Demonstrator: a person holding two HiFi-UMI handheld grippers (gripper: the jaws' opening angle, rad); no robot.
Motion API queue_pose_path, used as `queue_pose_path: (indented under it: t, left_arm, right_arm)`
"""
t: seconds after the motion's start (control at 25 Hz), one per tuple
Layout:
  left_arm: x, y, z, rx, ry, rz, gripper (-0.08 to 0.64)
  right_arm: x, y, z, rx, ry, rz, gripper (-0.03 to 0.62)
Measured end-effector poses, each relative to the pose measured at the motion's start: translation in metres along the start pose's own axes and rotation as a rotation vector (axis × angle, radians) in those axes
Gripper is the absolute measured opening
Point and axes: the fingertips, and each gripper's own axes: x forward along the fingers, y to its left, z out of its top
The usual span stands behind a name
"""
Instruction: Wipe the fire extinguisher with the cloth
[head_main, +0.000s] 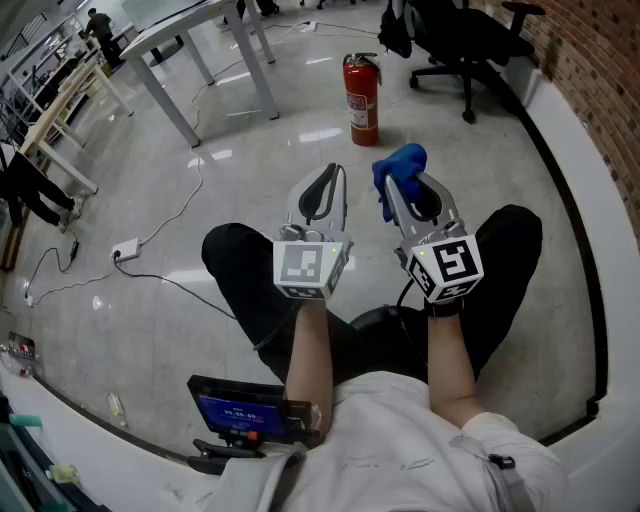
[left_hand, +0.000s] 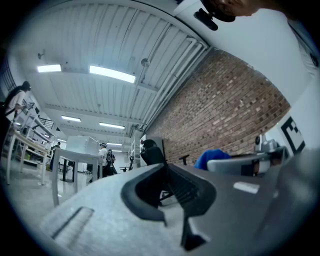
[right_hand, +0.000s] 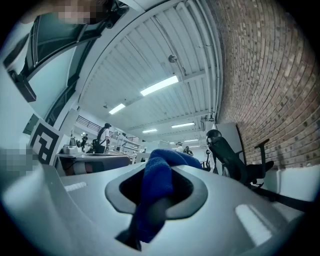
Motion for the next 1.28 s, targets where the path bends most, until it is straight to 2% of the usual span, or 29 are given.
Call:
queue_pose_path:
  t: [0.2,0.52,0.72,1.04,1.28]
  left_arm:
    - [-0.007,-0.003,-0.005,-0.023,0.012,0.004,0.023]
    - [-0.001,-0.007,-0.004,-0.018,0.028,-0.005,0.023]
    - [0.028,-0.002,-0.006,-0.025,0.049,-0.021,0.023]
    - [0.090,0.055,-0.064,-0.083,0.119,0.014,0.020]
    - [0.143,0.111,-0.091,-0.101,0.111,0.068,0.020]
  right_arm:
    - [-0.010,0.000,-0.004,0.004,0.023,-0.016,0.083]
    - [-0.009,-0.007,-0.007,0.043,0.038,-0.026,0.083]
    - [0.010,-0.018,-0.010,0.066,0.052,0.000,0.084]
    - [0.096,-0.035,-0.063,0.145,0.148,0.046,0.084]
    - [0.166,-0.062,-0.086,0.131,0.172,0.067,0.084]
